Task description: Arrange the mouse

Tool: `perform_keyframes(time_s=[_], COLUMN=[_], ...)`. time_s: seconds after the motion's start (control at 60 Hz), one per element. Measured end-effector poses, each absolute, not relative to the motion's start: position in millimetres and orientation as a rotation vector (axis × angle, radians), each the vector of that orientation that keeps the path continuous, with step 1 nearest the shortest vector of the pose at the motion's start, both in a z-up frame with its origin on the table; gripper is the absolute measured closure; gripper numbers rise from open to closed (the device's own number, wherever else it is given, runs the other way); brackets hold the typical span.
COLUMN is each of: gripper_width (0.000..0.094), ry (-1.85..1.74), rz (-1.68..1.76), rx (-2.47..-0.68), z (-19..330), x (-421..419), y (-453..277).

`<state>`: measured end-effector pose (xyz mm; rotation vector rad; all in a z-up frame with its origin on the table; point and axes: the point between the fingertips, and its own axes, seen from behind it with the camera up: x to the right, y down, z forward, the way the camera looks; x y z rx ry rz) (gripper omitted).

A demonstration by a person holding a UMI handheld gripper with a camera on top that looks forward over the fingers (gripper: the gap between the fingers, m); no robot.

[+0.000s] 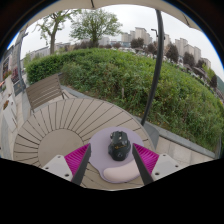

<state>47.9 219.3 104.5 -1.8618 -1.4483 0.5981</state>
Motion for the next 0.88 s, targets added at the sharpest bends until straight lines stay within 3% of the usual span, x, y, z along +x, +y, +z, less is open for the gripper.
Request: perform_keyframes(time_s=[0.117,0.35,0.583,0.883], gripper_width=[0.0094,0.008,0.0081,0.0081], ry=[-1.531,-1.639,-1.635,-1.645], rz=[0.597,0.594,0.597,0.636], rx=[-1.858,-1.853,-1.756,-1.807], z=[134.9,156.0,177.0,176.0], x=[115.5,197.0,202.6,205.1], y=[161.7,85.0,74.0,54.4])
